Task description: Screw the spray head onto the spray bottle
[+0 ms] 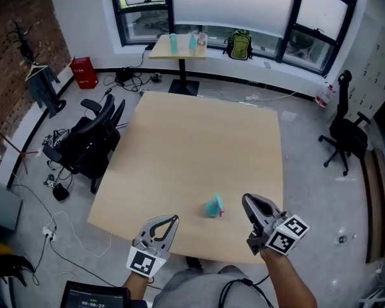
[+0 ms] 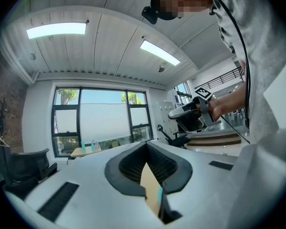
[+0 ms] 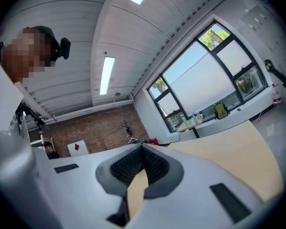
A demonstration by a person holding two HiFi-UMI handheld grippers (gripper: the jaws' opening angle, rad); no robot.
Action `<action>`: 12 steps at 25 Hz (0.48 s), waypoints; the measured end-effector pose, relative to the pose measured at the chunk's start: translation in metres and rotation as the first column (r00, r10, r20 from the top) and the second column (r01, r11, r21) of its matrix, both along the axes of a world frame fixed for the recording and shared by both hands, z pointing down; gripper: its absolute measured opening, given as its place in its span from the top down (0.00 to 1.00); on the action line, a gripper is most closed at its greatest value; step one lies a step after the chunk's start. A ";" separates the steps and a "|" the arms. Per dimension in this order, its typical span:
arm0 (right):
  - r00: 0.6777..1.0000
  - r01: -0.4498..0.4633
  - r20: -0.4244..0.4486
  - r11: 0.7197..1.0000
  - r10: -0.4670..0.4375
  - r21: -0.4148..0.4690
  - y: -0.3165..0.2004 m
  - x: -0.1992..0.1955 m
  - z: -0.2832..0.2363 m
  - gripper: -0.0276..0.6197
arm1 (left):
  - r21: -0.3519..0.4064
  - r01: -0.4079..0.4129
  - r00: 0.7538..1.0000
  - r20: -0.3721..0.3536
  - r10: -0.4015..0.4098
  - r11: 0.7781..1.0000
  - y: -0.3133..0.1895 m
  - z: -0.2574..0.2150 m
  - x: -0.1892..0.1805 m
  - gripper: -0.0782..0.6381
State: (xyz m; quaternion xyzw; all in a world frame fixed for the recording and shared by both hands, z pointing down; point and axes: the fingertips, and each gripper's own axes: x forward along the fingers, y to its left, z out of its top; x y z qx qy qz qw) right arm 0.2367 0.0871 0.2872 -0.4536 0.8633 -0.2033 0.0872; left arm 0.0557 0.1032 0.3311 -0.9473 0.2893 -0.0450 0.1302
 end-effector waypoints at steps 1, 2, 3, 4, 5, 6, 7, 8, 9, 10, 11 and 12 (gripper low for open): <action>1.000 0.004 0.016 1.000 -0.004 0.026 0.009 0.000 -0.011 0.95 | -0.016 0.013 0.999 -0.043 -0.014 1.000 0.008 -0.011 -0.001 0.89; 1.000 0.000 0.028 0.999 -0.001 0.051 0.020 0.001 -0.020 0.95 | -0.044 0.034 0.994 -0.099 -0.038 0.998 0.017 -0.021 -0.003 0.89; 0.999 -0.009 0.039 0.997 0.006 0.078 0.033 0.003 -0.030 0.95 | -0.065 0.053 0.988 -0.140 -0.062 0.996 0.028 -0.029 -0.006 0.89; 0.999 -0.018 0.046 0.994 0.013 0.108 0.048 0.004 -0.038 0.95 | -0.071 0.067 0.985 -0.153 -0.077 0.995 0.040 -0.036 -0.008 0.89; 0.999 -0.023 0.047 0.990 0.017 0.142 0.065 0.005 -0.046 0.95 | -0.064 0.075 0.985 -0.148 -0.084 0.995 0.054 -0.043 -0.011 0.89; 0.999 -0.023 0.038 0.985 0.017 0.173 0.084 0.007 -0.053 0.95 | -0.051 0.080 0.987 -0.138 -0.087 0.995 0.069 -0.049 -0.012 0.89; 1.000 -0.020 0.021 0.980 0.016 0.196 0.102 0.009 -0.057 0.95 | -0.035 0.082 0.988 -0.131 -0.086 0.996 0.083 -0.055 -0.011 0.89; 1.000 -0.011 -0.001 0.977 0.012 0.214 0.121 0.013 -0.059 0.95 | -0.019 0.082 0.988 -0.132 -0.084 0.996 0.098 -0.061 -0.007 0.89; 1.000 0.003 -0.025 0.974 0.002 0.227 0.140 0.018 -0.058 0.95 | -0.004 0.080 0.987 -0.138 -0.080 0.997 0.113 -0.067 0.000 0.89; 0.999 0.023 -0.050 0.970 -0.011 0.242 0.160 0.024 -0.056 0.95 | 0.012 0.079 0.987 -0.144 -0.077 0.997 0.129 -0.072 0.009 0.89; 0.996 0.043 -0.081 0.965 -0.023 0.260 0.181 0.028 -0.054 0.95 | 0.029 0.080 0.987 -0.146 -0.075 0.996 0.146 -0.077 0.017 0.89; 0.992 0.061 -0.120 0.956 -0.028 0.286 0.202 0.031 -0.053 0.95 | 0.045 0.081 0.987 -0.142 -0.074 0.996 0.164 -0.079 0.025 0.89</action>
